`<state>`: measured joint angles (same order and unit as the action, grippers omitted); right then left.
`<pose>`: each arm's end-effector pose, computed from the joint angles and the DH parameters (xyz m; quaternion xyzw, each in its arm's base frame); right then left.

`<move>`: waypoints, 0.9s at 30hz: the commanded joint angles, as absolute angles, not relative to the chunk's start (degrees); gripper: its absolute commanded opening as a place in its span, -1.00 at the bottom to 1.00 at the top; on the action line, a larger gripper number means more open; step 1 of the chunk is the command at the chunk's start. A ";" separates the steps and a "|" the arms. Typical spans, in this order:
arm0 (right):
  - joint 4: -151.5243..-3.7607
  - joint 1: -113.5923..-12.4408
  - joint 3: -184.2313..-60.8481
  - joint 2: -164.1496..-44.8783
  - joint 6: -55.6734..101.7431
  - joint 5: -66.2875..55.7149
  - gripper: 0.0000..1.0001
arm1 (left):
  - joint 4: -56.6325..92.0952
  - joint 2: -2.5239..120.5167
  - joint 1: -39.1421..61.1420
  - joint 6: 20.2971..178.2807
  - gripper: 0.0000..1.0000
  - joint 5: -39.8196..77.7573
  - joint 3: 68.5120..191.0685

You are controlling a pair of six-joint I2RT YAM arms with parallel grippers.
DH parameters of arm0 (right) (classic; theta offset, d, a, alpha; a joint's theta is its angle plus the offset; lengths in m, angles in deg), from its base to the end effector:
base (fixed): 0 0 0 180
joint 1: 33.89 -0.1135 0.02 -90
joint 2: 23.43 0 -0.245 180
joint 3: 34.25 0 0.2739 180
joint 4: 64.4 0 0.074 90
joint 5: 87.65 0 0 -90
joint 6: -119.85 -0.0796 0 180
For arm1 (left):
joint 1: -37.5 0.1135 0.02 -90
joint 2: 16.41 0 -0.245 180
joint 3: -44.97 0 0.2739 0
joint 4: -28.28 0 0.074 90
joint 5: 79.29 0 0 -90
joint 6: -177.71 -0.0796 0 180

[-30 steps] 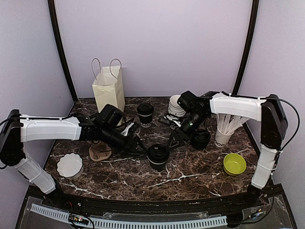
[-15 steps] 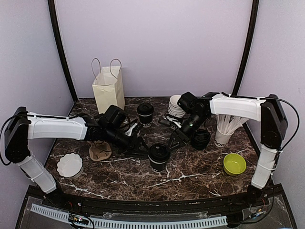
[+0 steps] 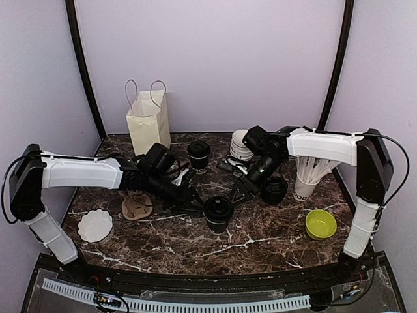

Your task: Pack the takeout coffee

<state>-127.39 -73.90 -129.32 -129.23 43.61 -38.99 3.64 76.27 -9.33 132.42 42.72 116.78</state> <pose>0.2675 0.2931 0.1698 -0.4634 0.8035 0.3704 0.0497 0.2337 -0.3108 0.1597 0.1208 0.8876 -0.4388 0.0710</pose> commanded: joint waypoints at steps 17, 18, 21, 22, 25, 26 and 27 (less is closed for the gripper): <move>-126.54 -70.55 -127.30 -131.03 40.78 -42.34 0.04 | -4.27 82.35 -9.48 128.40 -0.21 39.37 122.05; -126.60 -70.54 -127.53 -131.42 40.60 -42.46 0.02 | -4.31 82.57 -9.51 128.27 -0.21 39.41 122.16; -126.87 -70.46 -127.98 -132.79 40.42 -43.14 -0.02 | -4.71 83.19 -9.48 127.87 -0.22 39.35 122.42; -126.88 -70.47 -128.02 -133.35 40.19 -43.10 -0.02 | -5.06 83.57 -9.42 127.74 -0.23 39.14 122.53; -126.83 -70.45 -128.01 -134.54 39.72 -42.67 -0.04 | -6.73 84.99 -9.03 126.98 -0.26 38.13 122.11; -126.80 -70.45 -127.95 -134.97 39.50 -42.41 -0.04 | -6.97 85.27 -8.56 126.90 -0.26 37.71 121.81; -126.73 -70.52 -127.94 -135.42 39.33 -42.12 -0.05 | -7.03 85.83 -8.34 126.84 -0.26 37.66 121.17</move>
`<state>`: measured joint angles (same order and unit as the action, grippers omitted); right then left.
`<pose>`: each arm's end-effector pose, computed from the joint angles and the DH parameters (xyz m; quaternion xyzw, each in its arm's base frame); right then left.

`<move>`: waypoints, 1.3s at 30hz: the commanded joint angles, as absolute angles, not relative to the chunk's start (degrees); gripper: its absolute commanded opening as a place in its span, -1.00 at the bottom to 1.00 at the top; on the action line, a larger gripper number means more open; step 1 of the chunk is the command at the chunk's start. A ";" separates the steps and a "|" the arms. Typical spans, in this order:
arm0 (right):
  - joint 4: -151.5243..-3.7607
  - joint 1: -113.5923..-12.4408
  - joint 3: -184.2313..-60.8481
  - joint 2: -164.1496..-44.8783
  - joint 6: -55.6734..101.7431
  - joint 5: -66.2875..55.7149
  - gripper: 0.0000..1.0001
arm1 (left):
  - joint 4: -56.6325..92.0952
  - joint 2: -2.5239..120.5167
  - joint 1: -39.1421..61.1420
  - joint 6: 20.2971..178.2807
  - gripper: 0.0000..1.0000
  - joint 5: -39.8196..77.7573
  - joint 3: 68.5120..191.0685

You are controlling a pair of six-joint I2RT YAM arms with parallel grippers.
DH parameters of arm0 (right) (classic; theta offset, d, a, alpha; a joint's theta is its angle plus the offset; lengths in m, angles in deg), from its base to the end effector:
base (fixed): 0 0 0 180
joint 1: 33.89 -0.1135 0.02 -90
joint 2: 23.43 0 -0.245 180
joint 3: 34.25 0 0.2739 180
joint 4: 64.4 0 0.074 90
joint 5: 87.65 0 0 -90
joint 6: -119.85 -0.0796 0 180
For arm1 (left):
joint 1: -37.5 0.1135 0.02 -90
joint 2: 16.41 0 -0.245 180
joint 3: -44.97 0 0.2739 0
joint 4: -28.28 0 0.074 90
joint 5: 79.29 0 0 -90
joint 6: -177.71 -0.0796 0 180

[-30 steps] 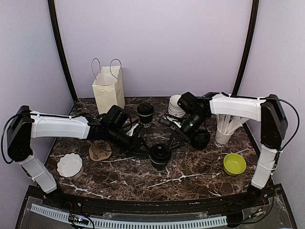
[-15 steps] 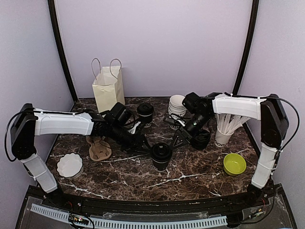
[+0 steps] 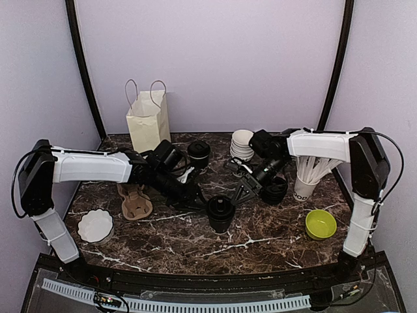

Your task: Pack the takeout coffee

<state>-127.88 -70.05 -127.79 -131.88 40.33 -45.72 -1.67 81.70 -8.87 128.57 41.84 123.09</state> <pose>0.2782 0.2766 0.1508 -0.3975 0.8181 0.4156 0.0000 0.2486 -0.3204 0.1536 0.1353 0.8996 -0.4101 0.0650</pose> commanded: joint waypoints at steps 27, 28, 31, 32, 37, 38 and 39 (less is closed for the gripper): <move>-128.93 -69.75 -131.12 -140.99 40.09 -41.17 -0.30 | -2.29 86.56 -6.08 125.55 -0.30 42.02 121.98; -129.92 -69.75 -132.06 -140.44 41.31 -43.69 -0.27 | -1.55 85.61 -6.31 125.27 -0.29 41.91 121.97; -131.59 -69.75 -134.41 -138.68 43.41 -46.45 -0.11 | 1.36 81.07 -6.82 125.20 -0.23 41.41 122.46; -131.93 -69.75 -135.03 -138.20 43.97 -46.32 -0.04 | 1.64 80.41 -6.93 125.35 -0.22 41.21 122.65; -133.23 -69.57 -136.25 -136.31 45.07 -45.47 0.19 | 3.09 76.29 -7.02 126.96 -0.05 40.78 123.97; -133.34 -69.57 -136.10 -135.95 45.13 -45.38 0.20 | 3.21 76.04 -6.99 127.05 -0.03 40.82 124.02; -133.37 -69.57 -135.85 -135.63 45.20 -45.37 0.22 | 3.05 75.67 -7.00 127.02 0.00 40.60 124.27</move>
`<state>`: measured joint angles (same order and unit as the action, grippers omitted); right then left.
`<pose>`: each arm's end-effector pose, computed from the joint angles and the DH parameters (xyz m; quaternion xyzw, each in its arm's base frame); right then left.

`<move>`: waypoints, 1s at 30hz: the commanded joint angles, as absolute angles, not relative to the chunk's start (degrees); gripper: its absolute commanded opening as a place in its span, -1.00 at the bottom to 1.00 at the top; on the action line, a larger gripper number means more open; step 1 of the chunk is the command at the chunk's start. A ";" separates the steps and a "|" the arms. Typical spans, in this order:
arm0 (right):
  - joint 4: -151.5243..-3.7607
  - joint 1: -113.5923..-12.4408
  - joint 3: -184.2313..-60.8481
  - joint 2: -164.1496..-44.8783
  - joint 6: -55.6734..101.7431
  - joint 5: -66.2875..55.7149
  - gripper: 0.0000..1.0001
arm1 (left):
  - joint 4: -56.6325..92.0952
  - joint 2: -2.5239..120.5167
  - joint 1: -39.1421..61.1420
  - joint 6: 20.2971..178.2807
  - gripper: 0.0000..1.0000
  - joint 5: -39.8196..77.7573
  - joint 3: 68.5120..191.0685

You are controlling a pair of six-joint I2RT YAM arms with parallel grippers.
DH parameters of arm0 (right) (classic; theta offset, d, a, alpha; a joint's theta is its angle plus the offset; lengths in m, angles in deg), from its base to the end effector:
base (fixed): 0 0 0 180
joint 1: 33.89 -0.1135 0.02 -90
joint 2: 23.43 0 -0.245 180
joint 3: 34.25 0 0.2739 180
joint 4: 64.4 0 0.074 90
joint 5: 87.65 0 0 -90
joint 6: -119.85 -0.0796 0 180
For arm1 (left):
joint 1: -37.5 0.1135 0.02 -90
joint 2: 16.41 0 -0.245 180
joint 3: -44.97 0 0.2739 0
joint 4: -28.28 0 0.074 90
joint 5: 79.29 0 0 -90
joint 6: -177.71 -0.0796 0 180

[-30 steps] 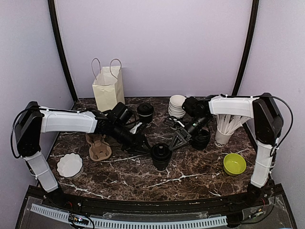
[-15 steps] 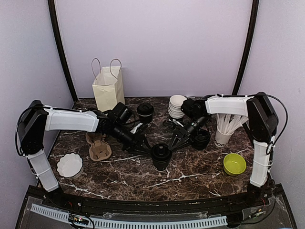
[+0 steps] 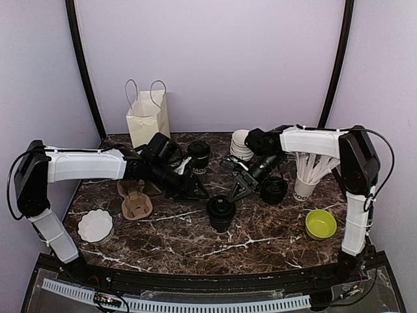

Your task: Pack the takeout coffee

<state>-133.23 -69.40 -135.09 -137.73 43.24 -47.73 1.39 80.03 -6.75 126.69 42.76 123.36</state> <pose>0.2934 0.2843 0.1491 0.4001 -0.8111 -0.4261 0.0212 0.2628 -0.3150 0.1722 0.1465 0.8820 -0.4352 0.1060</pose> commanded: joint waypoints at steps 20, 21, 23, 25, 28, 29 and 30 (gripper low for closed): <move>-132.74 -69.57 -130.10 -130.18 47.69 -44.79 0.28 | 2.47 80.45 -7.00 118.10 0.14 38.06 130.31; -132.57 -69.55 -129.60 -130.11 47.70 -44.36 0.25 | 2.59 80.93 -6.94 118.02 0.14 38.46 130.70; -132.34 -69.58 -128.96 -129.96 47.67 -43.77 0.22 | 2.96 82.25 -6.94 117.74 0.13 39.02 131.76; -132.25 -69.66 -128.74 -129.96 47.70 -43.75 0.16 | 3.09 83.24 -6.89 117.55 0.11 39.32 132.60; -132.32 -69.66 -128.94 -130.38 47.75 -44.08 0.08 | 3.07 84.00 -6.86 117.24 0.10 39.56 132.96; -132.33 -69.66 -129.17 -130.72 47.70 -44.32 0.05 | 3.06 84.02 -6.83 117.09 0.09 39.59 132.95; -132.39 -69.66 -129.39 -131.03 47.69 -44.50 0.02 | 2.95 83.93 -6.86 117.08 0.09 39.57 132.84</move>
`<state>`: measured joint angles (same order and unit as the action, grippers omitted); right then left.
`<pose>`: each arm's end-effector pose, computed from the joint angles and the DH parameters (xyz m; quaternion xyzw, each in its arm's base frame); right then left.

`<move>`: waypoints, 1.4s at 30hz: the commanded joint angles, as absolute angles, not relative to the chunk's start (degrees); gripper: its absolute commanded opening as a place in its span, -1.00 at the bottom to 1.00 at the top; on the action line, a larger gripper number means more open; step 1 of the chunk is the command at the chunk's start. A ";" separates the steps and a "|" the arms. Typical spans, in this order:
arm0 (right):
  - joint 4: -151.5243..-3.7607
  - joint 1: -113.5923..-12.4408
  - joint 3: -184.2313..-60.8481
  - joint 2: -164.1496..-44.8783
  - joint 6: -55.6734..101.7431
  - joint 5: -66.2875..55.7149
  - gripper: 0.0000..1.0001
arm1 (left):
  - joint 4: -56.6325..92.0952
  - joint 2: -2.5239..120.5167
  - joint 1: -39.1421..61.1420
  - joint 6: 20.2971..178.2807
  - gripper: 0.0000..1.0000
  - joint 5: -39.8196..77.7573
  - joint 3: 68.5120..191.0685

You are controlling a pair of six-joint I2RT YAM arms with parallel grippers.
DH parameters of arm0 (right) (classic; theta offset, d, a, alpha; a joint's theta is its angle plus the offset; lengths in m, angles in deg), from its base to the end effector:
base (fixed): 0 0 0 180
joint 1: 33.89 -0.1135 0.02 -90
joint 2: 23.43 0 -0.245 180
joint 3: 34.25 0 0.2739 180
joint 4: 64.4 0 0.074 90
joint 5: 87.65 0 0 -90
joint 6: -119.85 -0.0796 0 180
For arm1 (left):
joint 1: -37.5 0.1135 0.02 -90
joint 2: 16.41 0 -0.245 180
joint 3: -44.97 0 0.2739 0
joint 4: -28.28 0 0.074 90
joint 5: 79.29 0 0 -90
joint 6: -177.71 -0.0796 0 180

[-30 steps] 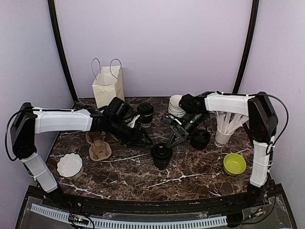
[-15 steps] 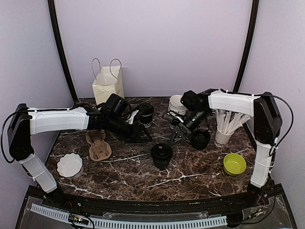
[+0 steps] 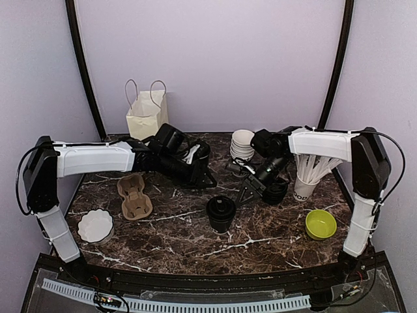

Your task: Pack the takeout coffee

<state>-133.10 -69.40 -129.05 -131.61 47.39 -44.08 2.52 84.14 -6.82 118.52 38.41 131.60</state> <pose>0.2764 0.2681 0.1553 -0.4338 0.8082 0.3983 0.0013 0.2903 -0.3352 0.1962 0.2044 0.8607 -0.4234 0.1951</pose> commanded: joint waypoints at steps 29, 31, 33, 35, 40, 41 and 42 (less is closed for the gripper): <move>-137.43 -69.50 -149.39 -144.36 47.20 -41.78 -0.18 | -2.23 72.75 -5.15 119.85 0.05 32.60 121.96; -137.87 -69.42 -149.37 -143.51 47.46 -41.23 -0.15 | -1.84 72.97 -4.75 121.27 0.02 32.90 121.56; -137.76 -69.07 -148.08 -142.21 47.52 -40.87 -0.13 | -0.66 73.40 -4.50 122.42 -0.01 33.71 121.01; -137.39 -68.61 -146.32 -140.79 47.52 -40.44 -0.11 | 0.88 74.05 -4.44 123.25 -0.04 34.99 120.51; -136.35 -66.66 -142.76 -136.60 47.25 -39.30 -0.04 | 4.87 75.78 -4.47 125.62 -0.06 39.86 119.60; -135.92 -66.15 -142.10 -135.62 46.91 -39.04 -0.01 | 5.33 75.91 -4.46 126.00 -0.06 40.49 119.50; -135.21 -65.74 -141.18 -134.59 46.45 -38.82 0.02 | 6.04 76.35 -4.40 126.66 -0.06 41.36 119.39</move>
<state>-136.47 -67.84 -143.48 -140.20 47.13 -40.12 2.13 75.29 -4.52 123.87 36.71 120.73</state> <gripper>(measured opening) 0.489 0.469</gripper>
